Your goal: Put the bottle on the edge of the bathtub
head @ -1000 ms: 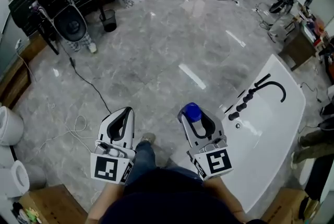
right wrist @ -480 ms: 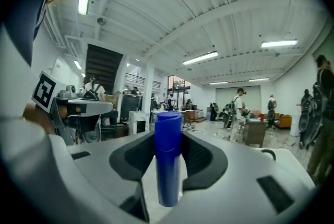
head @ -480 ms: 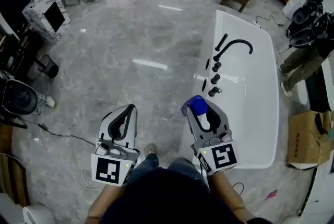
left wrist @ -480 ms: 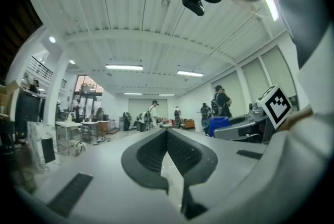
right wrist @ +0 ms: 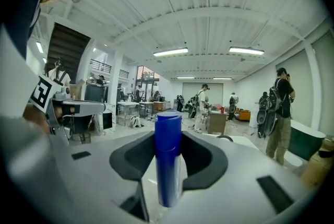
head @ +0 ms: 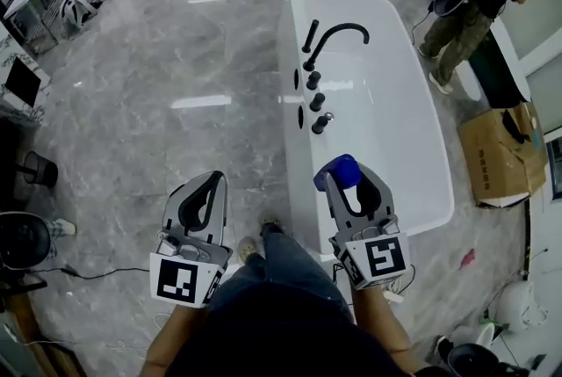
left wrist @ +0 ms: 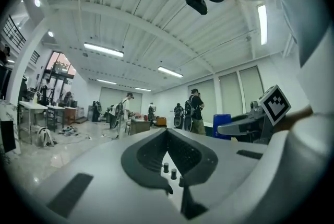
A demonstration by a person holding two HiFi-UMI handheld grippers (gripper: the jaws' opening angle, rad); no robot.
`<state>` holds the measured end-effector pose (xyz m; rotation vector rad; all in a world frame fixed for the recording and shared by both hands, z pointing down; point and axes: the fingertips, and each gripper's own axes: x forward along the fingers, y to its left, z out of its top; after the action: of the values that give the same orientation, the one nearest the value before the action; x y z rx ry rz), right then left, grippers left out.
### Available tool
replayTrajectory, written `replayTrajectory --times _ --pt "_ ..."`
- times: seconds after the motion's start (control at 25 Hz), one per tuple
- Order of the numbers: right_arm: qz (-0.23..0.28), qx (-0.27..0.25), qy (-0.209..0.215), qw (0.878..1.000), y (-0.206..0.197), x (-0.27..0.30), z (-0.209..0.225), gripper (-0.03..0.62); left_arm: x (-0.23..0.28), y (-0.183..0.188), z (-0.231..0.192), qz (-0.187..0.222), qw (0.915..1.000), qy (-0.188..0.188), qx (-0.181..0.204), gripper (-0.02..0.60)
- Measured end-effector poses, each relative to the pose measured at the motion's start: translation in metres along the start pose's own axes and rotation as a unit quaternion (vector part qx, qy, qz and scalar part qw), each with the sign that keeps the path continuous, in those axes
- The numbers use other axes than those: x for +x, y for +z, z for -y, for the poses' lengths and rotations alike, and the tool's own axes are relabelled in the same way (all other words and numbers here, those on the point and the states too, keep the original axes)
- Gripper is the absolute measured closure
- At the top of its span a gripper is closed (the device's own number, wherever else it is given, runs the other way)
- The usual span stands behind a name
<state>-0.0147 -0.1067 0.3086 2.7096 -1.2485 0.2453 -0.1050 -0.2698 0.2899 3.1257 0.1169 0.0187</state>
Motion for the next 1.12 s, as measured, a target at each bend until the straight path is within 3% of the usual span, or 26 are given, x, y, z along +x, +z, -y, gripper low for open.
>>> replayTrajectory --times 0.4,0.52,0.88,1.12 --pt "-0.018 0.008 -0.054 0.998 -0.023 0.042 0.059 0.431 0.093 -0.022 0.007 -0.025 0.9971 -0.072 -0.001 0.559" --pt "0.0 -0.016 -0.047 0.999 -0.024 0.069 0.082 0.431 0.135 -0.026 0.009 -0.034 0.9954 -0.09 0.007 0.56" --pt "-0.011 -0.016 -0.019 1.0 -0.038 0.146 0.142 0.431 0.271 -0.035 0.014 -0.047 0.9889 -0.141 0.004 0.56" --pt "-0.05 0.003 -0.012 0.999 -0.076 0.171 0.177 0.431 0.329 -0.052 0.031 -0.064 0.9834 -0.17 -0.005 0.56"
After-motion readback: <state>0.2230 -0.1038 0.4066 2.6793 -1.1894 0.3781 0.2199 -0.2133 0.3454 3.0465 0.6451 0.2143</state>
